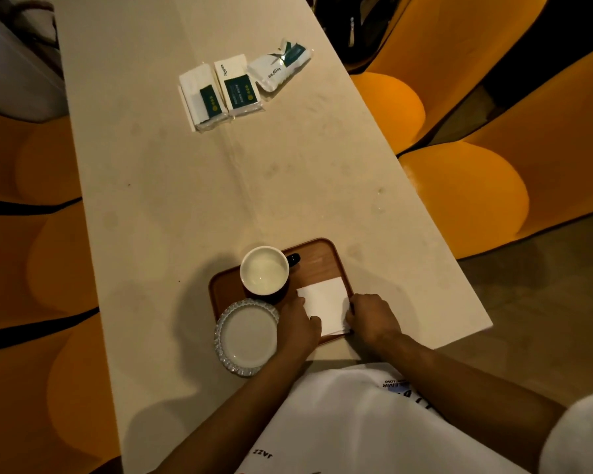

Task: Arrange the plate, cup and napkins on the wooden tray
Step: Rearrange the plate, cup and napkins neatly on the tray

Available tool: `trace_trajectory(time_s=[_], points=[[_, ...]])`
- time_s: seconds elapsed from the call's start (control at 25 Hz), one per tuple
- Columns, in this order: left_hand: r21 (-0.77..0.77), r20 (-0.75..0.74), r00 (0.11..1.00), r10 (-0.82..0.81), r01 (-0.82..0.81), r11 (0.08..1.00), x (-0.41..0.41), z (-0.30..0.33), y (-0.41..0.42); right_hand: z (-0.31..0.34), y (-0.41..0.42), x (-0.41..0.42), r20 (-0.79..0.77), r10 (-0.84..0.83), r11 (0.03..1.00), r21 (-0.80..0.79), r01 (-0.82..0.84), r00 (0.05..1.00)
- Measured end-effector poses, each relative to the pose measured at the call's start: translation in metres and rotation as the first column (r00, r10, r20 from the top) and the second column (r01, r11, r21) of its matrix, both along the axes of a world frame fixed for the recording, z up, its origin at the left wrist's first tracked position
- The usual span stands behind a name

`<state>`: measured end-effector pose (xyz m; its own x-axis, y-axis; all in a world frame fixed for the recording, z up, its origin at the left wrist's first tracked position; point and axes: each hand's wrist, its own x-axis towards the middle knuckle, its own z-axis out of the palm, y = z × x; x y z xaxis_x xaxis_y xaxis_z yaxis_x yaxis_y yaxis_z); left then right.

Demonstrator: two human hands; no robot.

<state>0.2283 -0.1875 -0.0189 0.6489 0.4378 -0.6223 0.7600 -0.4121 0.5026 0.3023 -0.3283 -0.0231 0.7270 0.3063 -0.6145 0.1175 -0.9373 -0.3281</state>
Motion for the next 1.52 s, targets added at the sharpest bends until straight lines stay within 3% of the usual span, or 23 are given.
trace_trajectory(time_s=[0.24,0.4,0.52,0.64,0.76,0.88,1.08,1.28,1.4,1.52], points=[[0.033,-0.019,0.996,-0.091,0.091,0.995,0.019,-0.001,0.009,-0.003,0.008,-0.003,-0.059,-0.06,0.997,0.051,0.063,0.996],[0.144,0.003,0.977,-0.215,0.212,0.966,0.022,-0.003,0.013,0.002,0.006,-0.002,0.083,0.079,0.996,-0.051,-0.075,0.993],[0.375,-0.005,0.88,-0.474,0.441,0.815,0.007,-0.009,0.009,0.003,0.01,0.009,0.189,0.133,0.988,0.053,-0.145,0.973],[0.414,-0.063,0.802,-0.594,0.562,0.716,-0.008,-0.017,0.007,0.003,0.02,0.024,0.079,0.116,0.98,0.156,-0.127,0.99],[0.382,-0.079,0.789,-0.609,0.589,0.713,-0.016,-0.022,0.007,-0.003,0.024,0.025,0.034,0.236,0.971,0.038,-0.237,0.971],[0.353,-0.064,0.794,-0.604,0.584,0.731,-0.02,-0.022,0.005,-0.006,0.024,0.014,0.043,0.239,0.971,-0.019,-0.239,0.97],[0.348,-0.06,0.789,-0.611,0.59,0.728,-0.022,-0.022,0.006,-0.005,0.02,0.0,0.092,0.216,0.976,-0.017,-0.215,0.972],[0.386,-0.038,0.79,-0.612,0.576,0.72,-0.024,-0.018,0.004,0.001,0.02,-0.006,0.248,0.24,0.967,0.02,-0.252,0.939],[0.403,-0.037,0.773,-0.634,0.592,0.698,-0.026,-0.018,0.005,-0.004,0.019,-0.009,0.243,0.333,0.94,-0.008,-0.341,0.911],[0.374,-0.031,0.779,-0.627,0.59,0.715,-0.027,-0.018,0.007,-0.008,0.019,-0.01,0.202,0.283,0.955,0.034,-0.296,0.938]])
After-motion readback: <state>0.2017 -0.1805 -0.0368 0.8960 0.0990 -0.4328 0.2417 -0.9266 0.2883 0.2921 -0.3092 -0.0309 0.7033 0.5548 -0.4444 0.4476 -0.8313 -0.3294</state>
